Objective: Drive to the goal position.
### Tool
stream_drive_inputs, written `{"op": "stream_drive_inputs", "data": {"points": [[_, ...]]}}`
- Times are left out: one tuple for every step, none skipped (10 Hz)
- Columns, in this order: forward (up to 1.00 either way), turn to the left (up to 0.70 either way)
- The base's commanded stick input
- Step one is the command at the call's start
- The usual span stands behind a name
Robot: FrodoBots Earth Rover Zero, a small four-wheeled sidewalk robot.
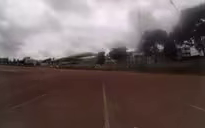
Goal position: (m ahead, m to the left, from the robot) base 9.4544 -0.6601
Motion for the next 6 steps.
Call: {"op": "stream_drive_inputs", "data": {"points": [[0.67,0.00],[0.67,0.00],[0.67,0.00],[0.67,0.00],[0.67,0.00],[0.68,0.00]]}}
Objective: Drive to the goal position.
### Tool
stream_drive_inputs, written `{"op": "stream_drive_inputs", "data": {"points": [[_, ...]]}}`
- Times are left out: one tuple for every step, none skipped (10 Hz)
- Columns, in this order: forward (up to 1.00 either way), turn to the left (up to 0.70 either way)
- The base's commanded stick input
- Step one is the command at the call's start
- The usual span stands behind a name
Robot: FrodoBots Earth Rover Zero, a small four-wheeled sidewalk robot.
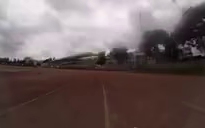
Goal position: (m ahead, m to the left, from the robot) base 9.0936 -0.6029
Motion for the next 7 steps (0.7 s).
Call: {"op": "stream_drive_inputs", "data": {"points": [[0.67,0.00],[0.67,0.00],[0.67,0.00],[0.67,0.00],[0.67,0.00],[0.67,0.00],[0.67,0.00]]}}
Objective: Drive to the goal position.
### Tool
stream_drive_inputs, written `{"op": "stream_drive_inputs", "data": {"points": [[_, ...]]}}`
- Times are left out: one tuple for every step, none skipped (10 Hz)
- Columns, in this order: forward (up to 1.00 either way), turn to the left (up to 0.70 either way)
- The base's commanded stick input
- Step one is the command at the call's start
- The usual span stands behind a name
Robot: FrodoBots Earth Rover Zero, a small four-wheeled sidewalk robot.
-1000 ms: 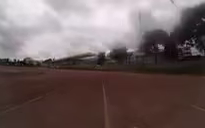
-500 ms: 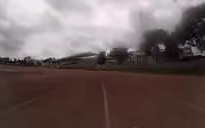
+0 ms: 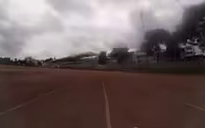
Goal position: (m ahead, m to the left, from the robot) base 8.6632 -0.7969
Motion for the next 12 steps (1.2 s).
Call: {"op": "stream_drive_inputs", "data": {"points": [[0.67,0.00],[0.67,0.00],[0.67,0.00],[0.67,0.00],[0.67,0.00],[0.67,0.00],[0.67,0.00],[0.67,0.00],[0.67,0.00],[0.67,0.00],[0.67,0.00],[0.67,0.00]]}}
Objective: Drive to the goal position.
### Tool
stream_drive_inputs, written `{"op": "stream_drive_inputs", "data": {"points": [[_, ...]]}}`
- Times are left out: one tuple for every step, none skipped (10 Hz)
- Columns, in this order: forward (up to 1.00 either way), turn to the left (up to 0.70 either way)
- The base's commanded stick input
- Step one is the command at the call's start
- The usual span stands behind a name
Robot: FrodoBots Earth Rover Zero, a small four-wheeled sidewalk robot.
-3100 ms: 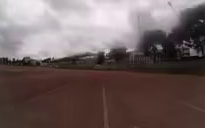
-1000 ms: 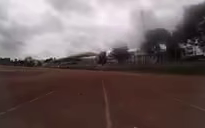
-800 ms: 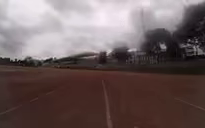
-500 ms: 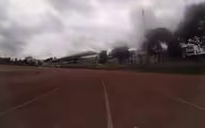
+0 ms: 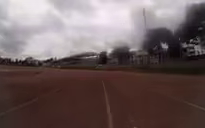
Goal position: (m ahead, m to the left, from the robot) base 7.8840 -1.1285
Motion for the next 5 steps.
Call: {"op": "stream_drive_inputs", "data": {"points": [[0.67,0.00],[0.67,0.00],[0.67,0.00],[0.67,0.00],[0.67,0.00]]}}
